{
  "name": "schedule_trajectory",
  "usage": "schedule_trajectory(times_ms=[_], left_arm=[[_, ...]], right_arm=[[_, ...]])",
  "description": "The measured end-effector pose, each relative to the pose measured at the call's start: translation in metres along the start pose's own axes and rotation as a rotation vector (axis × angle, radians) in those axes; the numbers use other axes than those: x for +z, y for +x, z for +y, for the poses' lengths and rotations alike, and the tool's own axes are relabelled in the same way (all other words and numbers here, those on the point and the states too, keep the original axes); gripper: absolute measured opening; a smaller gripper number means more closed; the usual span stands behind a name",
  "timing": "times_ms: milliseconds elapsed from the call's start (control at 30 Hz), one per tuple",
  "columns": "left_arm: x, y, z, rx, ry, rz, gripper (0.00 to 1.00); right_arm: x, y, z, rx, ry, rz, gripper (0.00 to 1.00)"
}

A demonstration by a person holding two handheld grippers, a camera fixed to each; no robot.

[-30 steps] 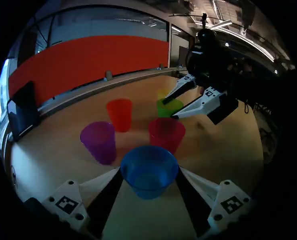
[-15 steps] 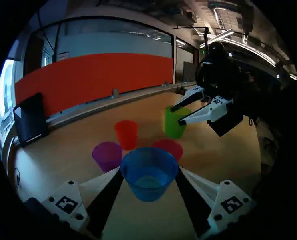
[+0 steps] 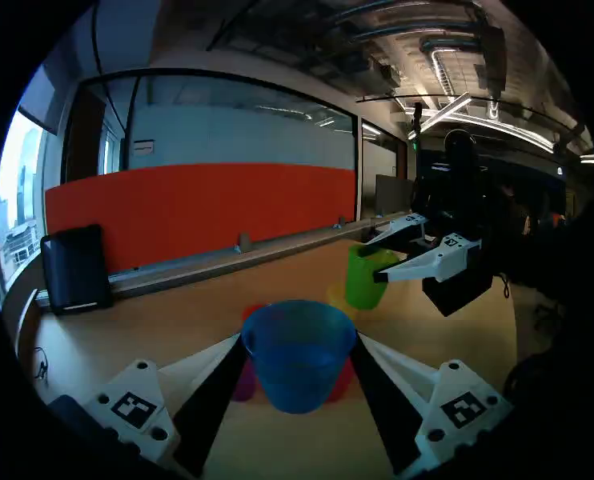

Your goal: Pour water

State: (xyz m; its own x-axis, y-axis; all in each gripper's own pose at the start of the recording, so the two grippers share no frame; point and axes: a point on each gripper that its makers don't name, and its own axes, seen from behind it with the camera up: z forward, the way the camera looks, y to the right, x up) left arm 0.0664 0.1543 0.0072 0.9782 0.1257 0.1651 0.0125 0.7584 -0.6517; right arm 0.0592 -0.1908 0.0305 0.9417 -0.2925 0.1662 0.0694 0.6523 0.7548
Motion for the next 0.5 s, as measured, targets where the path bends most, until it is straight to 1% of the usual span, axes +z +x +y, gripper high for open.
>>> schedule_trajectory(times_ms=[233, 500], left_arm=[[-0.002, 0.024, -0.005, 0.006, 0.012, 0.047, 0.87], [-0.005, 0.045, -0.008, 0.024, 0.025, 0.088, 0.88]], right_arm=[[-0.008, 0.023, 0.0, -0.017, -0.02, 0.061, 0.94], [-0.012, 0.047, -0.002, -0.023, -0.03, 0.127, 0.94]])
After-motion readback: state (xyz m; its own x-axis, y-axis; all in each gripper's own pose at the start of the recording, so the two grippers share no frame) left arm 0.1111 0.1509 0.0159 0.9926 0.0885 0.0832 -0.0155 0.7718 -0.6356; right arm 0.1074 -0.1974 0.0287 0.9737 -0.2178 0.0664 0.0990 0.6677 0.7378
